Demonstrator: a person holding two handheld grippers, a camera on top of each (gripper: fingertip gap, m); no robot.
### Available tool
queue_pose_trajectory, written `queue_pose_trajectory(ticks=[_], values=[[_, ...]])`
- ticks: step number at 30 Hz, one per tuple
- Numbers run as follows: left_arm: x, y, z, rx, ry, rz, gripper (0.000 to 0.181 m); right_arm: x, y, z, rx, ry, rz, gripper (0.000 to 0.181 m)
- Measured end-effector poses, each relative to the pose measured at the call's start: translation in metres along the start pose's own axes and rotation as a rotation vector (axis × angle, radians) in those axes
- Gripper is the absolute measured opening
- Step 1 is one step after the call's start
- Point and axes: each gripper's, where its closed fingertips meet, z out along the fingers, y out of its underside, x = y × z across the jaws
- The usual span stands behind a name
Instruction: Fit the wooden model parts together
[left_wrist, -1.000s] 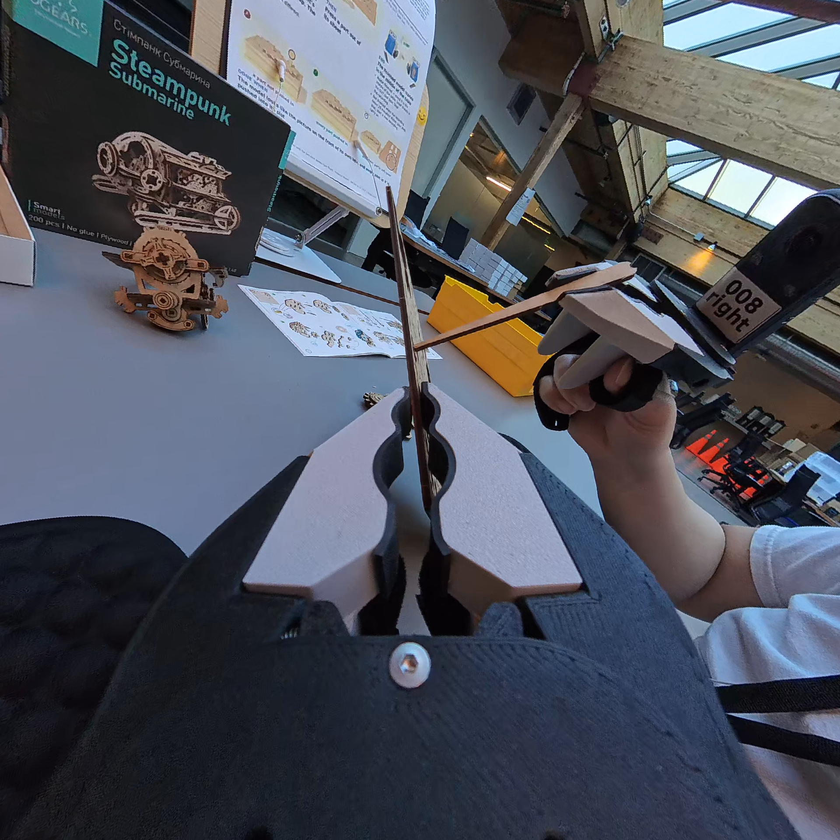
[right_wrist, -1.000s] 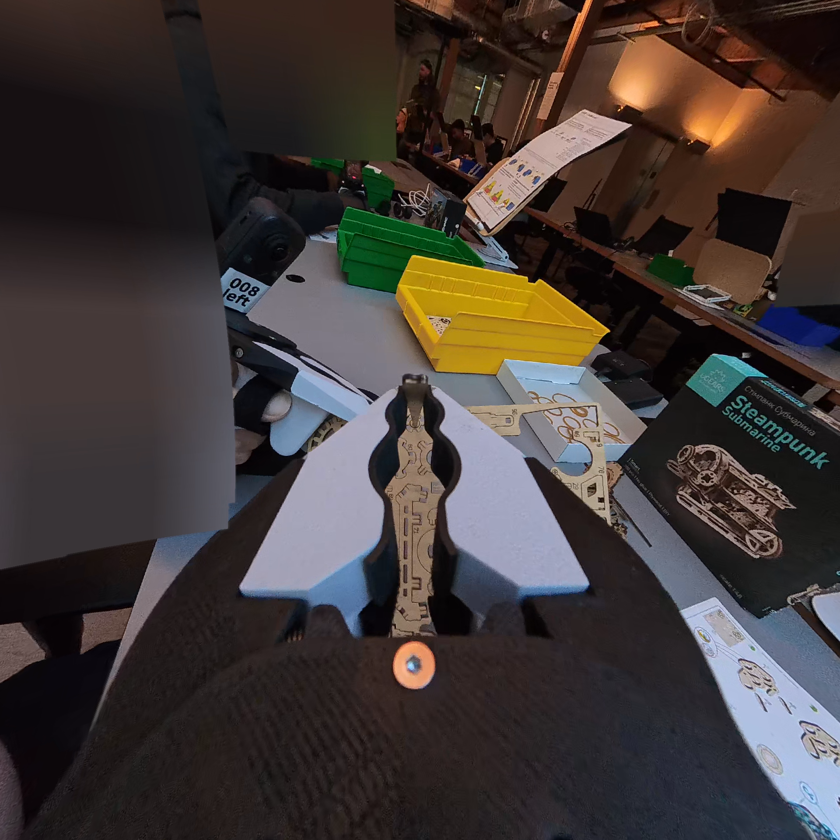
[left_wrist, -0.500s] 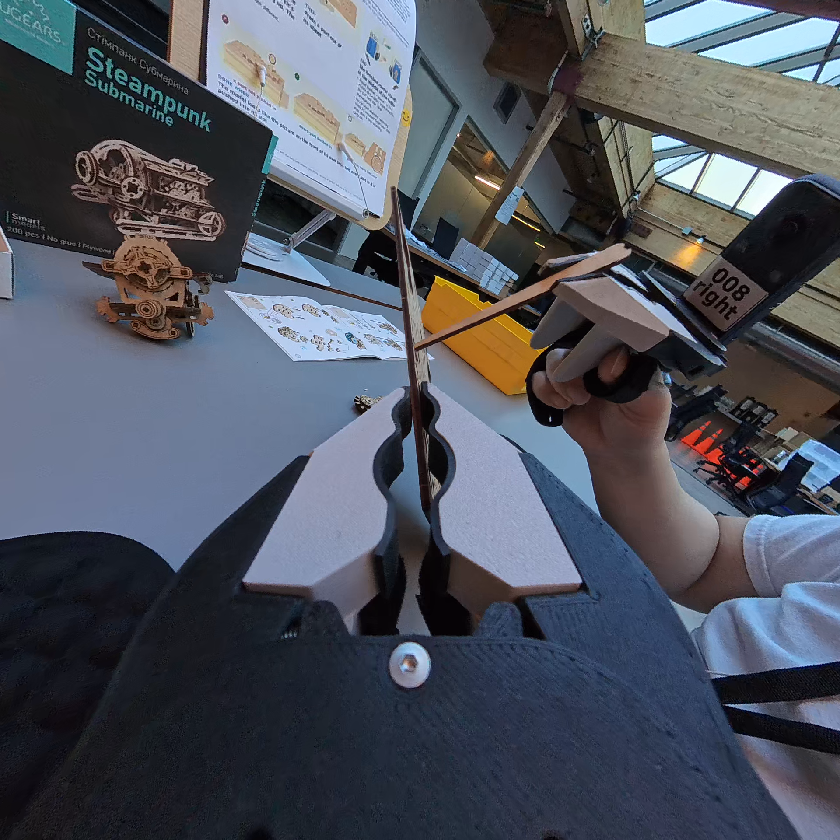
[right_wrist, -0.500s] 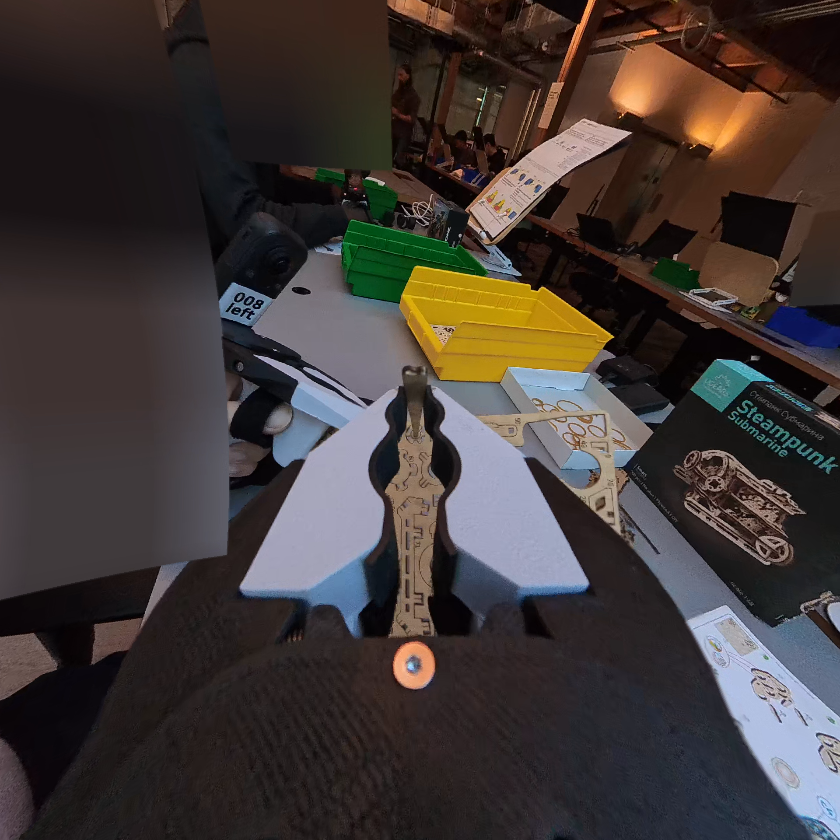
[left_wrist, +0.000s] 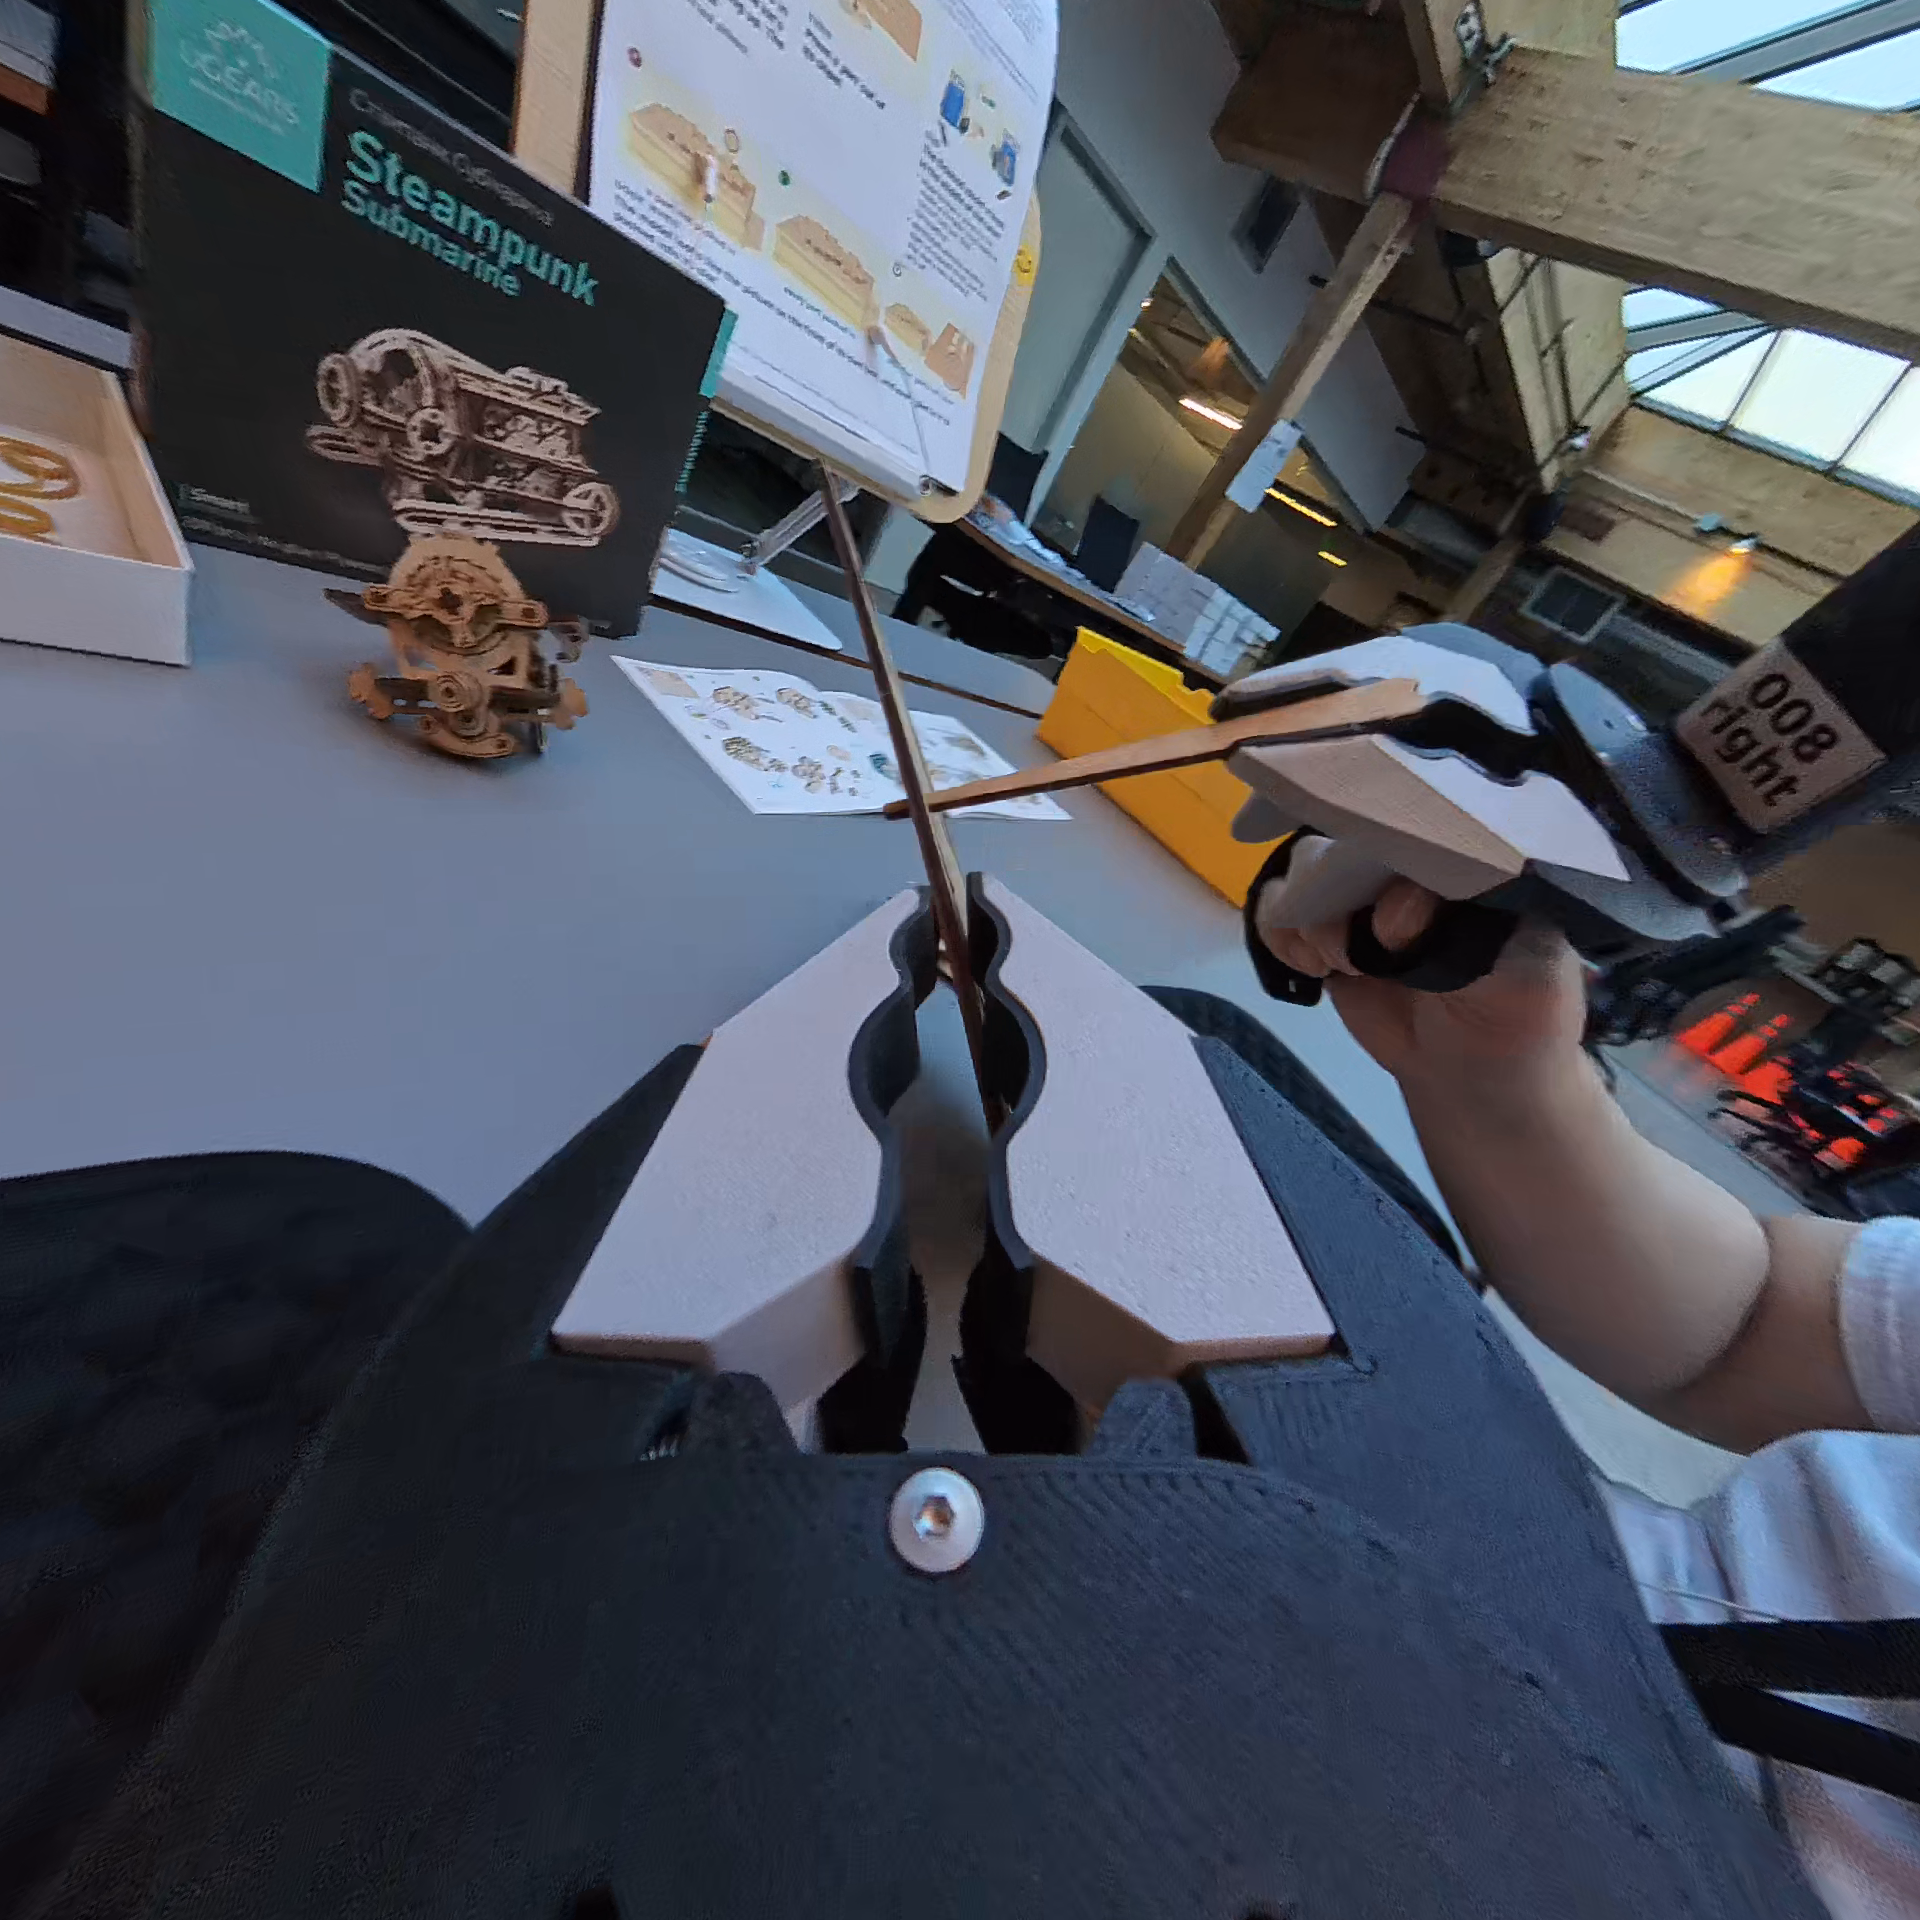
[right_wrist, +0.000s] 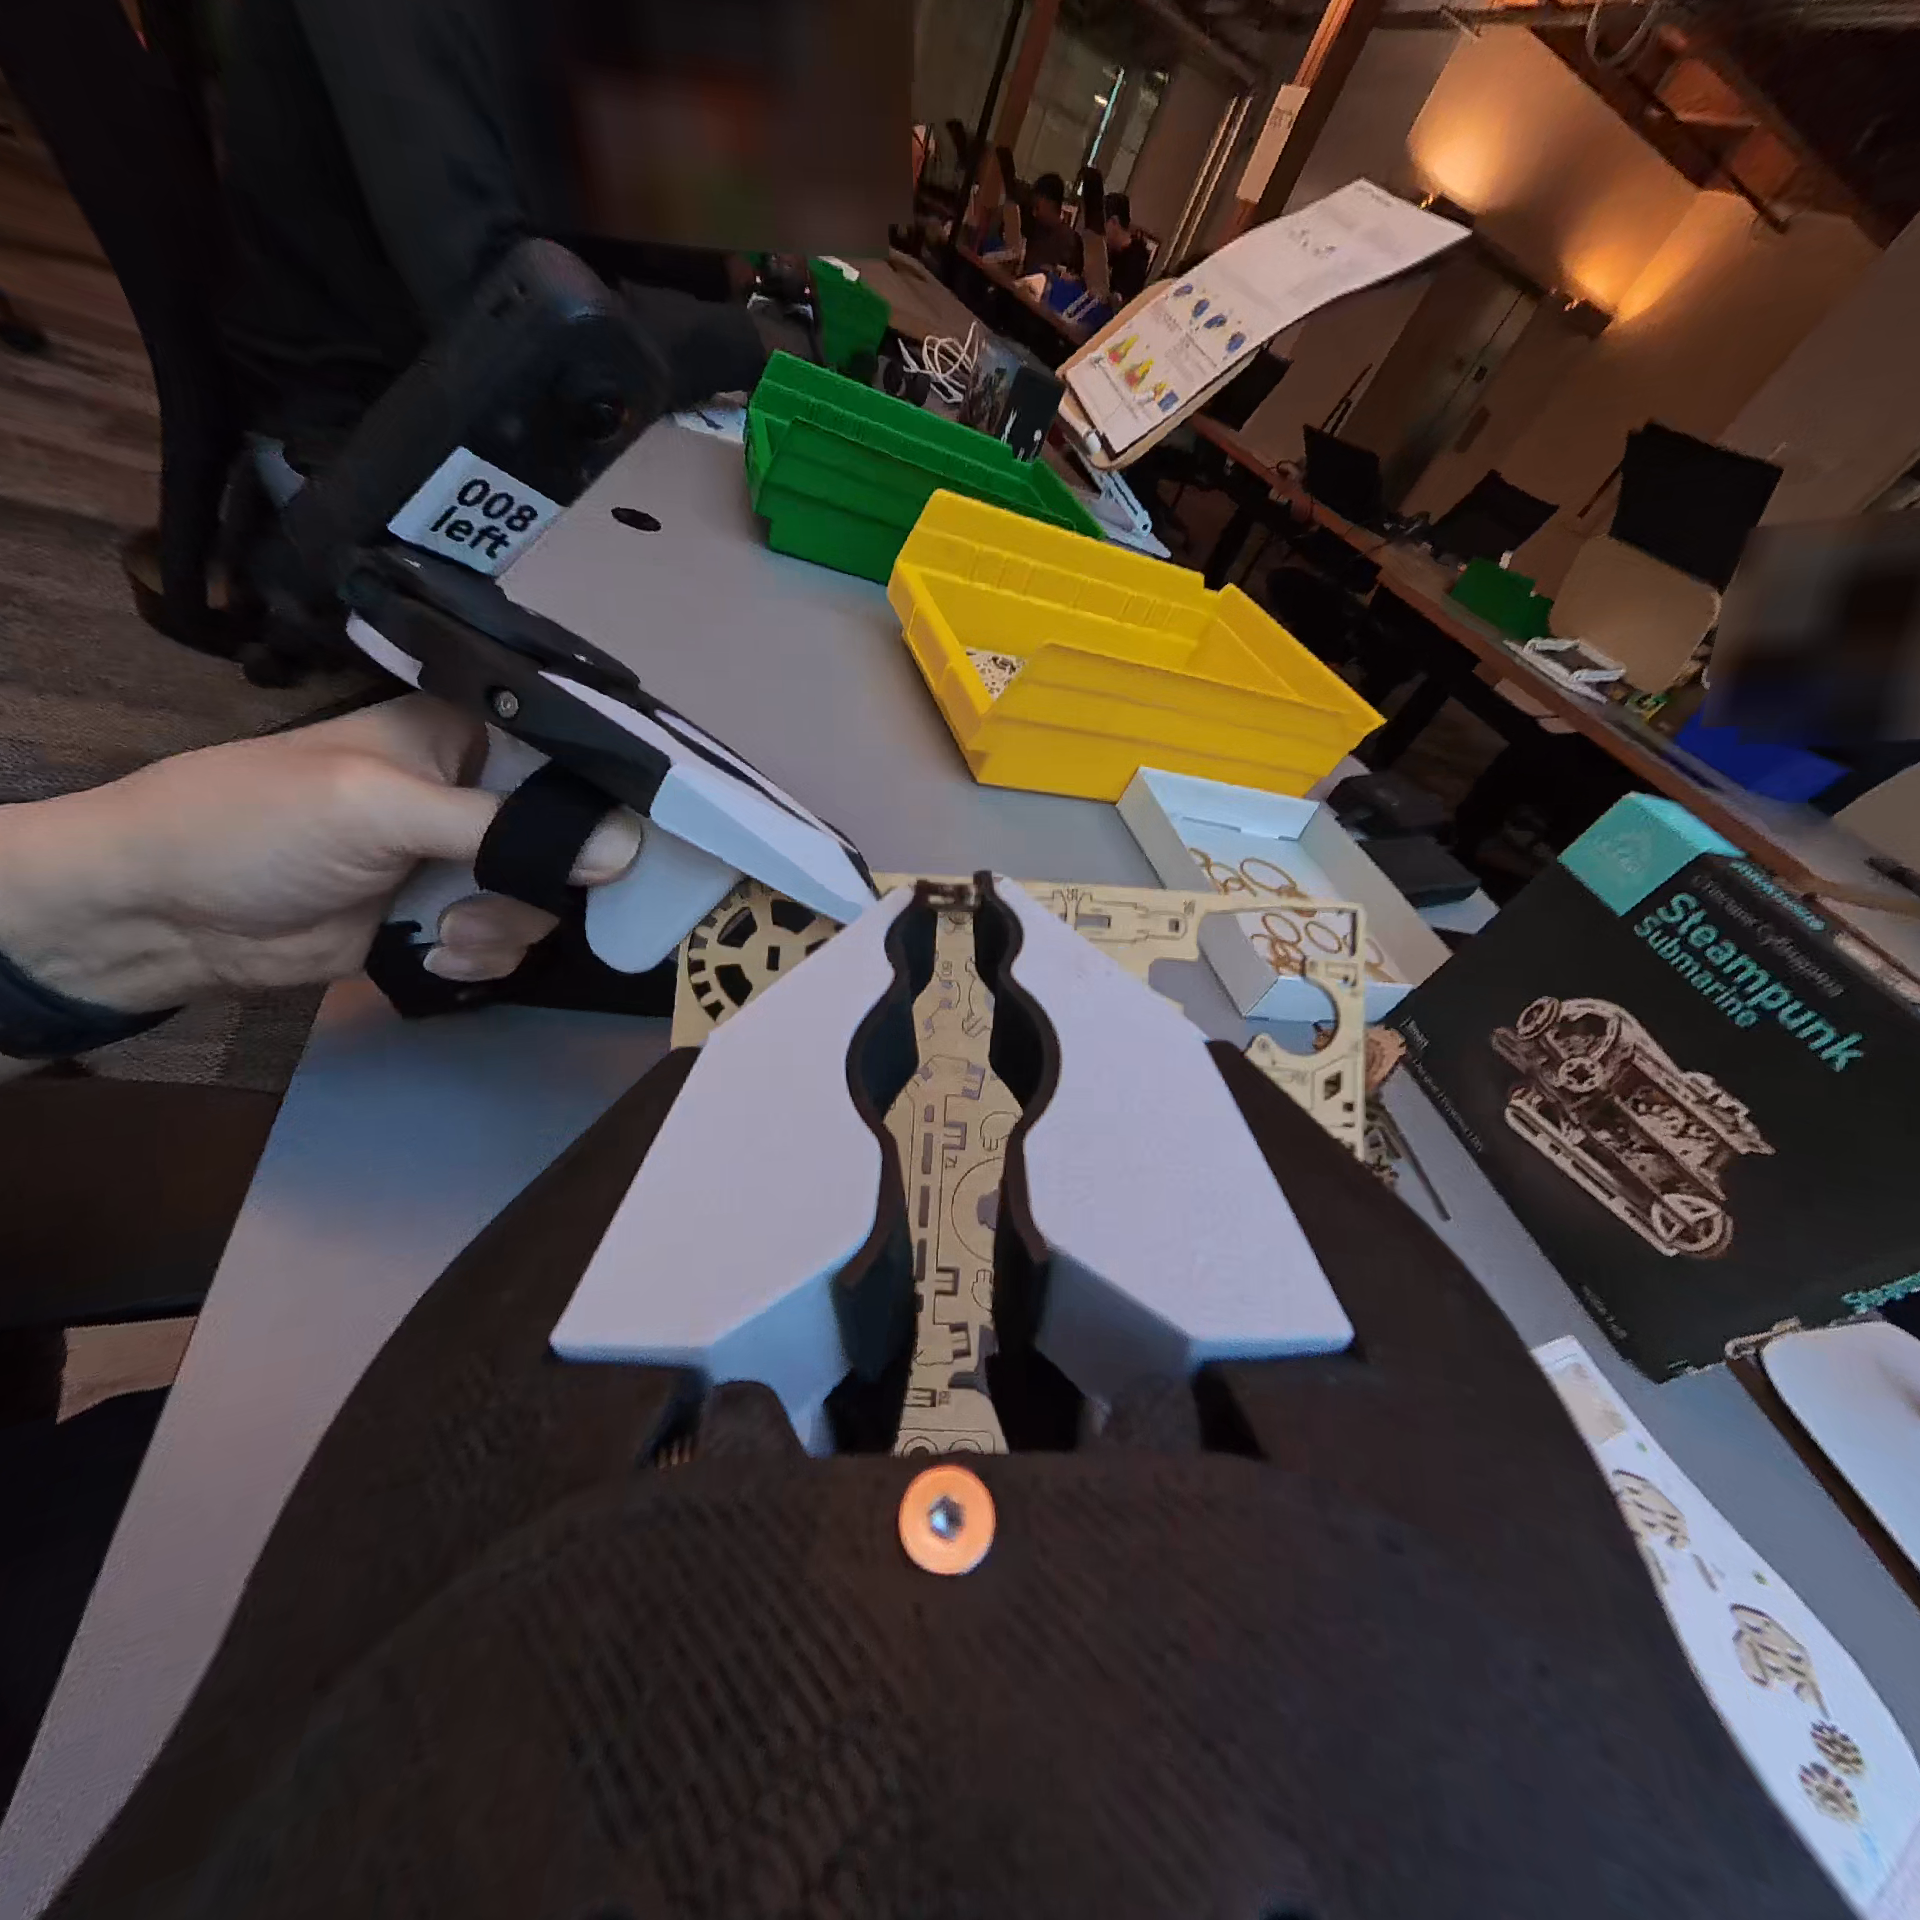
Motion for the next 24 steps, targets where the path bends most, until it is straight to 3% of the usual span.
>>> queue_pose_trajectory(ticks=[4, 14, 19, 21, 24], values=[[0.007, -0.005, -0.005, 0.036, 0.068, -0.036, 0.000, 0.005, -0.013, -0.008, 0.086, -0.037, 0.115, 0.006], [0.010, 0.000, 0.000, -0.003, 0.038, 0.025, 0.002, 0.000, -0.014, -0.008, 0.024, 0.002, 0.013, 0.006], [0.015, -0.003, -0.001, 0.021, 0.064, 0.017, 0.001, 0.014, -0.017, -0.014, 0.079, -0.053, 0.415, 0.006], [0.014, -0.002, 0.000, 0.003, 0.023, 0.060, 0.001, 0.012, -0.015, -0.015, 0.092, -0.042, 0.320, 0.006], [0.018, -0.008, -0.002, 0.027, 0.030, 0.047, 0.001, -0.004, -0.023, -0.019, 0.126, 0.027, -0.064, 0.006]])
